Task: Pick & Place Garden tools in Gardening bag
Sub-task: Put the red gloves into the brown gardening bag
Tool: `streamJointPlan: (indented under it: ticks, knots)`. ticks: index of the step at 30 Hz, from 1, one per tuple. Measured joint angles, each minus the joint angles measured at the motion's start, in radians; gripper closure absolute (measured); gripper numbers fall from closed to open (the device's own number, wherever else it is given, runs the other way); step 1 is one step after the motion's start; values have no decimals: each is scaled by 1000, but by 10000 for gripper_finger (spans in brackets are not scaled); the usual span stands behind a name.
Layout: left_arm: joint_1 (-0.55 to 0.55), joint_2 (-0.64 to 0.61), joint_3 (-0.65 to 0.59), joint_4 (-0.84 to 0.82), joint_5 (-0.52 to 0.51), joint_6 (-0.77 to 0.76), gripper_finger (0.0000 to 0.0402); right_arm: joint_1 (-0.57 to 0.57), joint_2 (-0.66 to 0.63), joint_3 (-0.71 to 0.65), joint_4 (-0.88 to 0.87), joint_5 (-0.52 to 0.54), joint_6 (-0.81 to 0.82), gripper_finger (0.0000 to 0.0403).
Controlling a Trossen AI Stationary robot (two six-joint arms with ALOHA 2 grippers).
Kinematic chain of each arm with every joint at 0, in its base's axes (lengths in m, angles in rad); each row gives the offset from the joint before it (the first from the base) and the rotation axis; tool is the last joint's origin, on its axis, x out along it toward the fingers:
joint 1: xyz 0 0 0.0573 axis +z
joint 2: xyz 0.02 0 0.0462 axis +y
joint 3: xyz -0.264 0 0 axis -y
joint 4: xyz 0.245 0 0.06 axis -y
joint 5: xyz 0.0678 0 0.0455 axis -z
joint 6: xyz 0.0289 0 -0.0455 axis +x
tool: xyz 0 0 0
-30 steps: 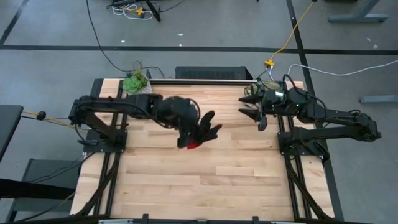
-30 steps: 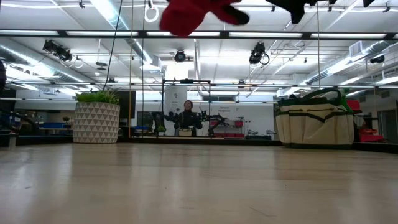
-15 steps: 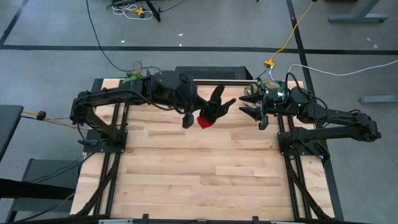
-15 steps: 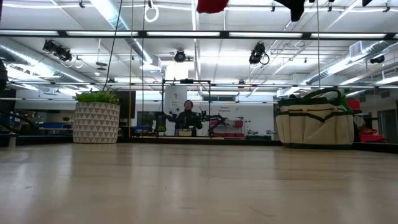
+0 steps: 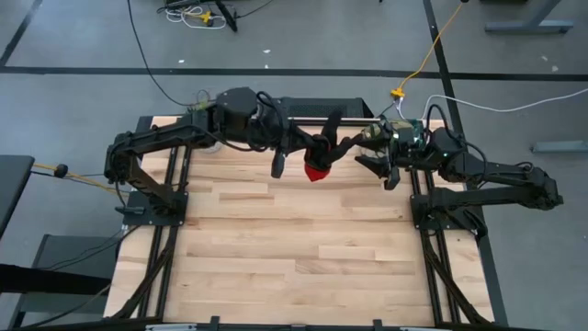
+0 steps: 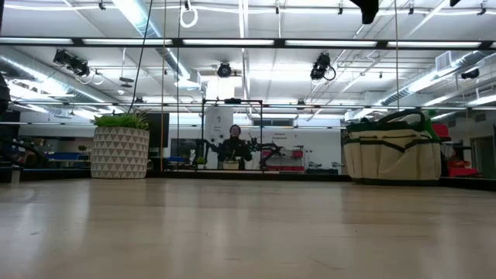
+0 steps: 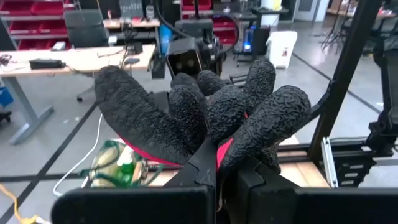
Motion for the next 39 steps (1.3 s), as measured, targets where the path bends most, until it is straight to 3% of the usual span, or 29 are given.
streamJointPlan:
  ticks: [10, 17, 26, 39]
  knots:
    - [8, 0, 0, 34, -8, 13, 388, 0, 1, 0, 91, 9, 1, 76]
    - [8, 0, 0, 58, 11, 15, 388, 0, 37, 0, 202, 8, 29, 40]
    - [8, 0, 0, 57, 10, 15, 388, 0, 125, 0, 309, -45, 54, 28]
    - [8, 0, -1, 55, 0, 8, 388, 0, 132, 0, 344, -44, 116, 30]
